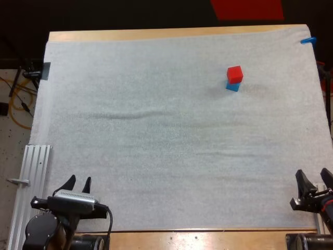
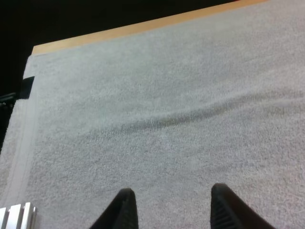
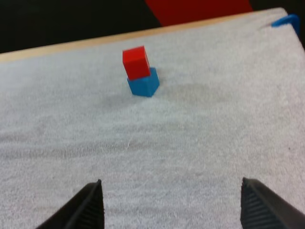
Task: Stack red cube on blue cube
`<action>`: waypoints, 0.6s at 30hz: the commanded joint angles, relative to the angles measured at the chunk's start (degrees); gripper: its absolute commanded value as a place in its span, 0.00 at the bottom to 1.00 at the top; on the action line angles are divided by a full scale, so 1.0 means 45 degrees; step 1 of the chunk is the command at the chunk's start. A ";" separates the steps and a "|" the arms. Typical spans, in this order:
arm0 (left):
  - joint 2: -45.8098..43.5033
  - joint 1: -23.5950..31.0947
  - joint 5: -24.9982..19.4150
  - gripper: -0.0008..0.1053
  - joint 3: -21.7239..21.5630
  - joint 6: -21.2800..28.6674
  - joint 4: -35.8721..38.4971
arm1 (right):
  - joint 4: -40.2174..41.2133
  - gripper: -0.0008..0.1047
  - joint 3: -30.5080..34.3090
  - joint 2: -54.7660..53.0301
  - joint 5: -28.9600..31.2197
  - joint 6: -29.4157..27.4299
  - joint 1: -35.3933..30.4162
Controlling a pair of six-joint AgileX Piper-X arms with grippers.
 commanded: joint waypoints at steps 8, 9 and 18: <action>-0.1752 0.0009 0.0033 0.36 -0.0029 -0.0179 -0.0123 | 0.0141 0.57 -0.0109 -0.0550 0.0069 -0.0020 -0.0005; -0.1752 0.0009 0.0031 0.36 -0.0029 -0.0179 -0.0123 | 0.0141 0.57 -0.0109 -0.0550 0.0192 0.0068 -0.0005; -0.1752 0.0009 0.0031 0.36 -0.0029 -0.0179 -0.0123 | 0.0141 0.57 -0.0109 -0.0550 0.0226 0.0067 -0.0005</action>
